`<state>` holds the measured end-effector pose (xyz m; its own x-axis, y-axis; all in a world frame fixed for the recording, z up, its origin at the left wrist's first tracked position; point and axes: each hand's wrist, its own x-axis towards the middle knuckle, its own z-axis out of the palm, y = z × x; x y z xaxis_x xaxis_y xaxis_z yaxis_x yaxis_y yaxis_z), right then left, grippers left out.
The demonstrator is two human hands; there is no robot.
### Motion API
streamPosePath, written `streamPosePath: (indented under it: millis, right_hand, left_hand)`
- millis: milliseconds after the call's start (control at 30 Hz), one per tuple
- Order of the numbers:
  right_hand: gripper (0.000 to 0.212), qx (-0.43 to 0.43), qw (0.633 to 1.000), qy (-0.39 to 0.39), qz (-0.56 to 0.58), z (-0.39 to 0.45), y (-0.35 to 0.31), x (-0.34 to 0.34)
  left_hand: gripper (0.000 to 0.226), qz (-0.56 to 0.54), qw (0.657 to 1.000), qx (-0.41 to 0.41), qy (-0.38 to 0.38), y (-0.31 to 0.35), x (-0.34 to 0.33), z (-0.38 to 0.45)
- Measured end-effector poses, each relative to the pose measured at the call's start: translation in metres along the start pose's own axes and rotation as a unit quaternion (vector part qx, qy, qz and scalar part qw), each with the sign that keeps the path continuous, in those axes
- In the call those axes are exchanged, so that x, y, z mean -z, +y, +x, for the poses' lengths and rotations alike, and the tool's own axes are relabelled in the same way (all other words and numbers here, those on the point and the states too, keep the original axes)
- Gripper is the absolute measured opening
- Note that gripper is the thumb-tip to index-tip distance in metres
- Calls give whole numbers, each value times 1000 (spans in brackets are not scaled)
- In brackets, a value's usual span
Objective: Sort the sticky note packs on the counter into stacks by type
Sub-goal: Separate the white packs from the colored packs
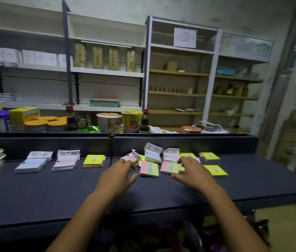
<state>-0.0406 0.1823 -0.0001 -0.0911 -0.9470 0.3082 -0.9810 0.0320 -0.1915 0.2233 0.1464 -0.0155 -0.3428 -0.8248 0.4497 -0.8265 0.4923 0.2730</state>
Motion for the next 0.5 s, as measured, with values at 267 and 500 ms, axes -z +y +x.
streamPosePath:
  millis: [267, 500]
  right_hand:
    - [58, -52, 999, -6, -12, -75, 93, 37]
    - [60, -65, 998, 11, -17, -74, 128, 52]
  left_hand:
    - [23, -38, 999, -32, -9, 103, -35, -15]
    - [23, -60, 998, -33, -3, 135, -49, -2]
